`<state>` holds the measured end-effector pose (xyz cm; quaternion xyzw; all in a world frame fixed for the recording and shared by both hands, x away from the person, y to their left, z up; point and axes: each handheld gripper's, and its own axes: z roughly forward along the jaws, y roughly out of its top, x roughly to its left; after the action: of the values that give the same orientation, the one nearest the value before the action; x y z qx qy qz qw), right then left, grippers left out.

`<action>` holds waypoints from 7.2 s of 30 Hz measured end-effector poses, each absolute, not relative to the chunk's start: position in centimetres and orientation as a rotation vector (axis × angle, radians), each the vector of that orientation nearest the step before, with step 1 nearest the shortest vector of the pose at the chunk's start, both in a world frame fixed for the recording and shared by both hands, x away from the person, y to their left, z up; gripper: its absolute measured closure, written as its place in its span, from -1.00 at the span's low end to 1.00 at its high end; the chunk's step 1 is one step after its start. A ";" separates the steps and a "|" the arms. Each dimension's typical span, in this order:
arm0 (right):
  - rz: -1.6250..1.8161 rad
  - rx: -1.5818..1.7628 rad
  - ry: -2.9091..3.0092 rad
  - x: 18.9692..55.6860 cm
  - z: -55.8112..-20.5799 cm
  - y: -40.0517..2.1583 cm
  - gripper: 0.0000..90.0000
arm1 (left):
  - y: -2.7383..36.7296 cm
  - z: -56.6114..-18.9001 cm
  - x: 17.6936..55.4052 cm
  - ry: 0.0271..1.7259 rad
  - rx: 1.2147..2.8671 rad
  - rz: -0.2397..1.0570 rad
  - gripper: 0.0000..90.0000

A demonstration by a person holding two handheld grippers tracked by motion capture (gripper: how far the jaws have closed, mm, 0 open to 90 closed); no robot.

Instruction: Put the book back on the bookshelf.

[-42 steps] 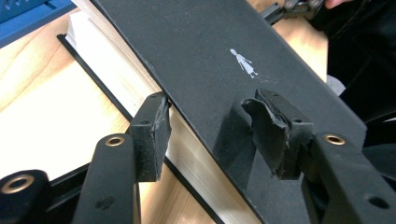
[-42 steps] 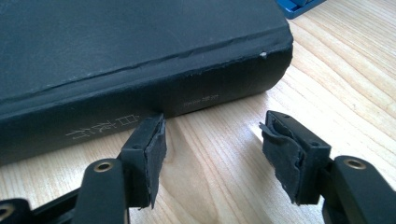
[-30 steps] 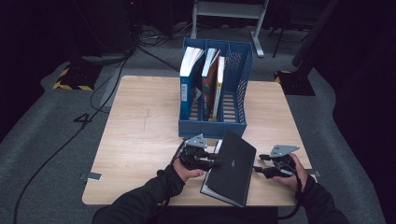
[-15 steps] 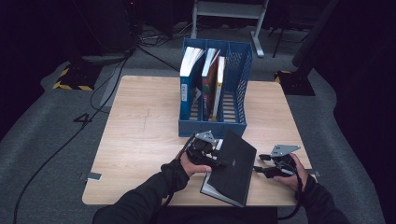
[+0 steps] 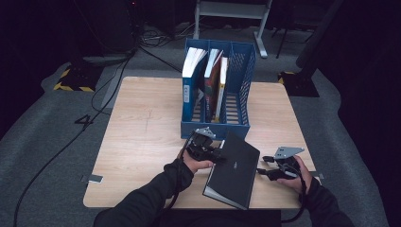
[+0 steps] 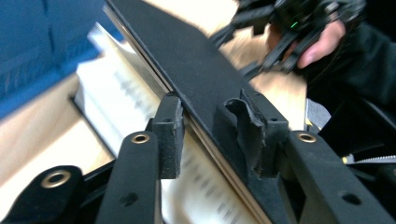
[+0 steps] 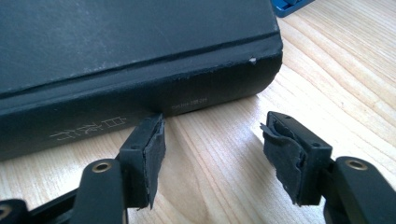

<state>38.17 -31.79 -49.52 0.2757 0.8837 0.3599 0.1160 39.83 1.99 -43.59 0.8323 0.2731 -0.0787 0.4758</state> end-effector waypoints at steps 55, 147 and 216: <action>1.521 0.690 2.373 37.6 -46.3 -28.4 0.41 | 7.3 -41.7 33.4 0.231 1.905 0.077 0.61; 1.506 0.443 2.469 32.5 -39.1 -23.3 -0.18 | 6.3 -47.7 33.7 0.254 2.208 0.325 -0.16; 1.389 0.606 2.438 33.5 -37.0 -25.0 0.18 | 12.6 -50.3 36.9 0.738 2.273 0.283 -0.52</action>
<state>33.53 -24.99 -37.01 0.2091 0.8414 0.4796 0.1351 36.89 12.56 -50.34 0.8814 0.2863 0.1098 0.3592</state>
